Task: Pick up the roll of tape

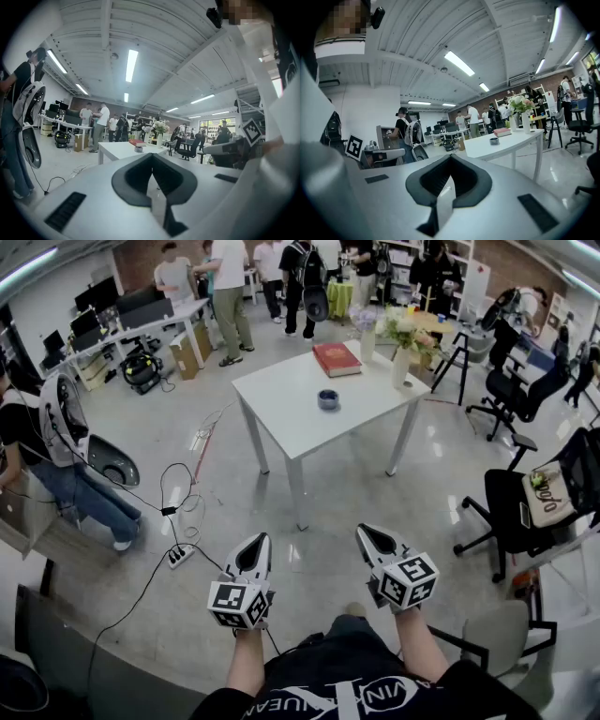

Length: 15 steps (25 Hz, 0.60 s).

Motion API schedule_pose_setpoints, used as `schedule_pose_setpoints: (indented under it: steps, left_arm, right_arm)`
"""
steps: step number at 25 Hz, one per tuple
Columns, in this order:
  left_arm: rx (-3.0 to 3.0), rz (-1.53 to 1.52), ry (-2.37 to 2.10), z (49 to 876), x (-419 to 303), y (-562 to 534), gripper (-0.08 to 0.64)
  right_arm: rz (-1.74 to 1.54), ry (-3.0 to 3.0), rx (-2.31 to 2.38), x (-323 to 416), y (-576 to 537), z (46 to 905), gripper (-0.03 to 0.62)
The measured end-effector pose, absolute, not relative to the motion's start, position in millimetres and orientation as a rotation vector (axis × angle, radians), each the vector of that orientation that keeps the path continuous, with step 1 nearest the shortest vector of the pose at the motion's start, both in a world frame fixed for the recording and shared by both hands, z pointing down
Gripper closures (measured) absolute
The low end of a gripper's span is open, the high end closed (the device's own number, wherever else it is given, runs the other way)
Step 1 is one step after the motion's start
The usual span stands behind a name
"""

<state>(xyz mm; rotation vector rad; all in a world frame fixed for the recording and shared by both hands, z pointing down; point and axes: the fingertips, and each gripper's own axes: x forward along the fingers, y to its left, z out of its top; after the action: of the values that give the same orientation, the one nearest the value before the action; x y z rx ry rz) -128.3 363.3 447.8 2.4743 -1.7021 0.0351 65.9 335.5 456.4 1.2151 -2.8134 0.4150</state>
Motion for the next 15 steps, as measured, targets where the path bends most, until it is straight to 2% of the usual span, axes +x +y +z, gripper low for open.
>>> schedule_pose_setpoints:
  steps: [15]
  left_arm:
    - [2.452,-0.007,-1.684,451.5,-130.1,360.7,0.557]
  right_arm:
    - [0.432,-2.805,1.243,71.5,336.6,461.6,0.583]
